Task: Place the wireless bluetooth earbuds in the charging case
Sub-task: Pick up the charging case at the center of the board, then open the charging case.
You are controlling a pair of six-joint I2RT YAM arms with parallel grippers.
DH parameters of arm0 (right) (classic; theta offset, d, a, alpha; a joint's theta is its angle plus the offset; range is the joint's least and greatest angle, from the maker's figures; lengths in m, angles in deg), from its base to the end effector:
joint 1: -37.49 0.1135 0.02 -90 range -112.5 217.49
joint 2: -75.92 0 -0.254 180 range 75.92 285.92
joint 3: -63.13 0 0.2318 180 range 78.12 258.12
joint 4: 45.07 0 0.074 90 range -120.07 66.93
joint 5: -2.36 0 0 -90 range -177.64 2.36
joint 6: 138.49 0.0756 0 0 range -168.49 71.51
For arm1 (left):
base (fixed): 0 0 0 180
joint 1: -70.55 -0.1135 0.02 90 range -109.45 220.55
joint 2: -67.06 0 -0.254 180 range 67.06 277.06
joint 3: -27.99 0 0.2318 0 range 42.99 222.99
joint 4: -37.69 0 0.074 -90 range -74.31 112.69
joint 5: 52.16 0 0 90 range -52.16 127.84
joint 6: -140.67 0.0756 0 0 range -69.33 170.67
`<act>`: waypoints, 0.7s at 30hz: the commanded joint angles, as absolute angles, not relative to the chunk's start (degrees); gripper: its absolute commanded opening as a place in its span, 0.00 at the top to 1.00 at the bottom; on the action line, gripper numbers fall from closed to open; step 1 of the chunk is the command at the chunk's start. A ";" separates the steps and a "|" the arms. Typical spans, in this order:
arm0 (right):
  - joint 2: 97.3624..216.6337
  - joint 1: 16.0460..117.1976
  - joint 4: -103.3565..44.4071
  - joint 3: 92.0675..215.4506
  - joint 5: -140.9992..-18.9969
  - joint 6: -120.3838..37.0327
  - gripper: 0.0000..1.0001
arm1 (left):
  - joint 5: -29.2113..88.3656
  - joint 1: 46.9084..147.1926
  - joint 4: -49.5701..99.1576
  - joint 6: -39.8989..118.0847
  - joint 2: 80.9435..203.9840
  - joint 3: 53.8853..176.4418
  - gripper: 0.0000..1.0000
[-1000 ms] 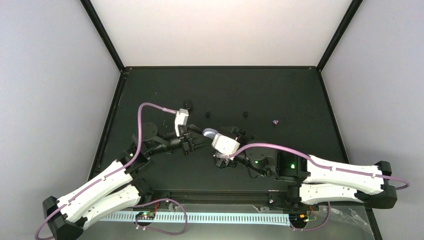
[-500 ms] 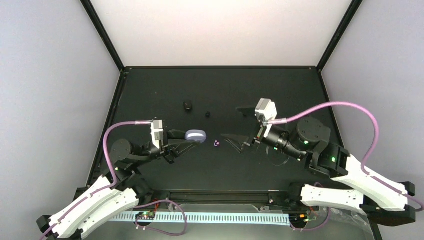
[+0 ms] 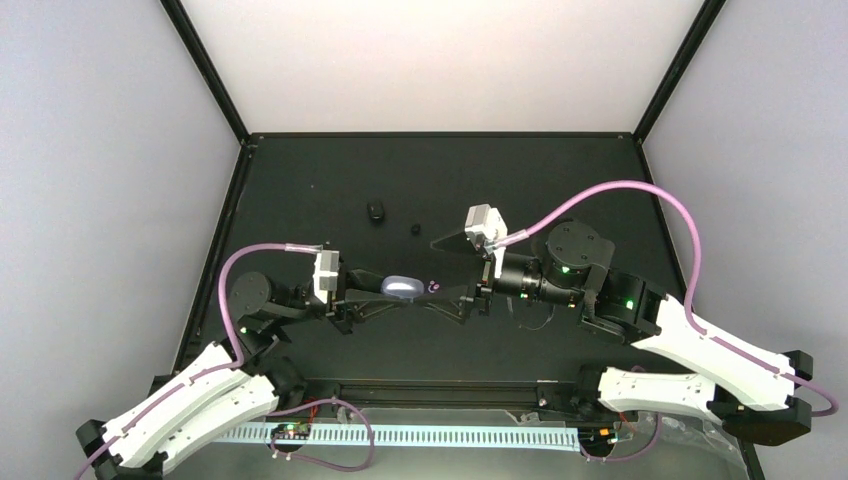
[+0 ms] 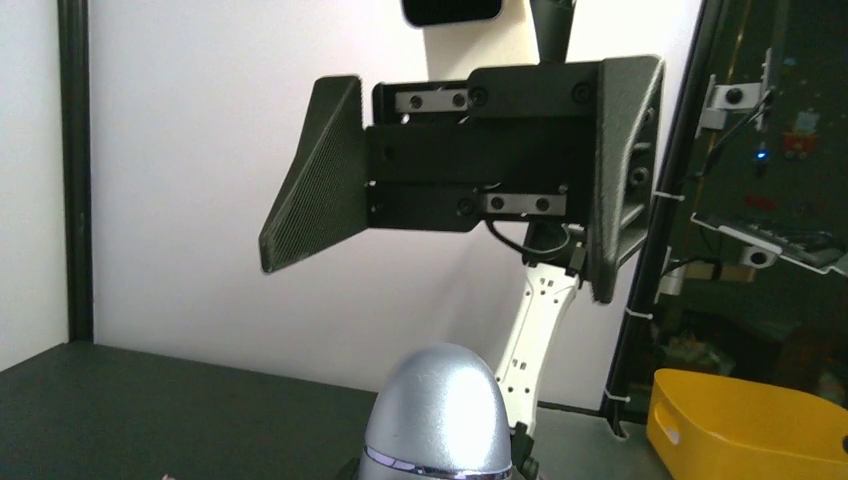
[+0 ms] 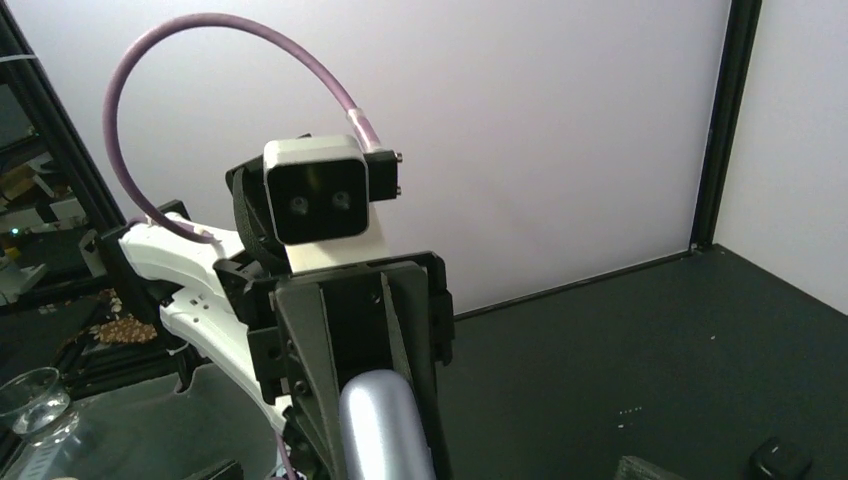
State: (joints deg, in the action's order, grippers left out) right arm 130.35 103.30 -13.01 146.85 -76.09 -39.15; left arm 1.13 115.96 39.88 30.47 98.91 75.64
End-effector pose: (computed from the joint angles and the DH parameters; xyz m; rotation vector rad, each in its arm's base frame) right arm 0.0773 0.2090 0.4264 -0.9722 1.4556 1.1520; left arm 0.0769 -0.1423 0.3522 0.8785 1.1597 -1.3558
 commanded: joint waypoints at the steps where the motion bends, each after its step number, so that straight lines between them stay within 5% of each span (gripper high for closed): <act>1: 130.99 103.00 -10.43 146.86 -75.89 -39.70 0.03 | -1.33 116.17 46.58 27.81 99.65 77.21 0.98; 21: 131.96 103.03 -9.02 148.11 -85.03 -38.52 0.04 | -0.85 116.20 52.52 21.97 100.81 74.20 0.99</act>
State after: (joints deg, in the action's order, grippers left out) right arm 133.00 103.38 -7.63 146.88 -80.22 -39.17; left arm 0.93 115.94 50.59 21.96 101.21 74.06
